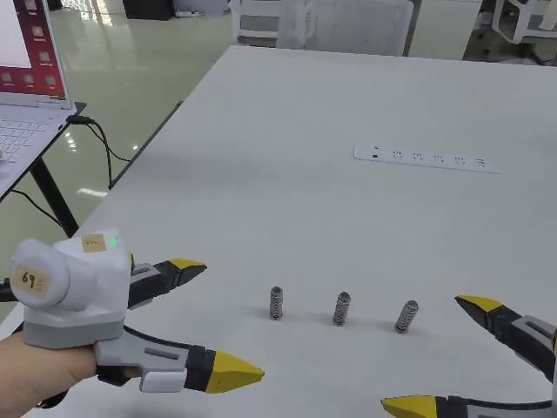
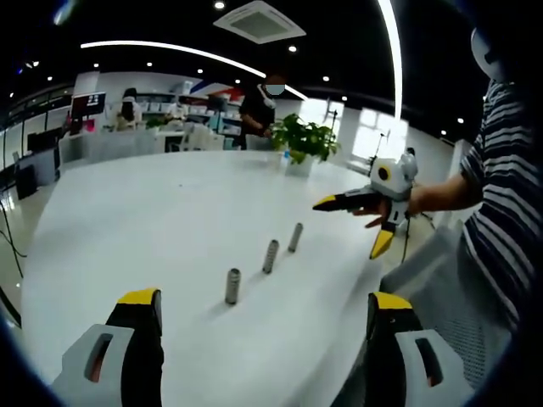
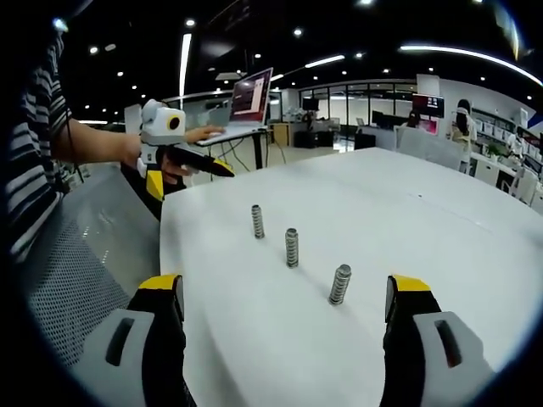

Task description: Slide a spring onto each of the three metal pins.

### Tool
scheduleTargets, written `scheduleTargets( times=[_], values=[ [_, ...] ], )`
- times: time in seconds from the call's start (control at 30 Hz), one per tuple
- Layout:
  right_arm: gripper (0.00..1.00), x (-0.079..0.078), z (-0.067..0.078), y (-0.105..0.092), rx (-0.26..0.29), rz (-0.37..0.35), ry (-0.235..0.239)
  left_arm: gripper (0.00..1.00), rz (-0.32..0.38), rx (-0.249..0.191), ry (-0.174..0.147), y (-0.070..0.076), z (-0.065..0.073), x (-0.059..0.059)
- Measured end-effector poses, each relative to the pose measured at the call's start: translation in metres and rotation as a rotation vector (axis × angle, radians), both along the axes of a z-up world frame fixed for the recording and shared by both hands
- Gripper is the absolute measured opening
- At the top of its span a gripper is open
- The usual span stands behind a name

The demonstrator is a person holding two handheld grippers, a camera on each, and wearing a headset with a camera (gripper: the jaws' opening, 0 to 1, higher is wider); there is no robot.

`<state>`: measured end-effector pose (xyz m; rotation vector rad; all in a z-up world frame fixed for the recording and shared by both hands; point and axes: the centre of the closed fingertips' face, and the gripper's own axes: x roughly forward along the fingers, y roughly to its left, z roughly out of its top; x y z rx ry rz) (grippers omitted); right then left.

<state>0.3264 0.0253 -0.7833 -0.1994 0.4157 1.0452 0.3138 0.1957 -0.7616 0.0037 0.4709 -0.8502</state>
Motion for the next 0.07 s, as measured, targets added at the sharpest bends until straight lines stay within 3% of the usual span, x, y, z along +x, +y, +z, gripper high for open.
scheduleTargets(
  times=[0.07],
  values=[
    [0.99,-0.0015,-0.0012,-0.0002,-0.005,0.004,0.004,0.98,0.000,0.002,0.001,-0.0007,-0.0012,-0.0011]
  ],
)
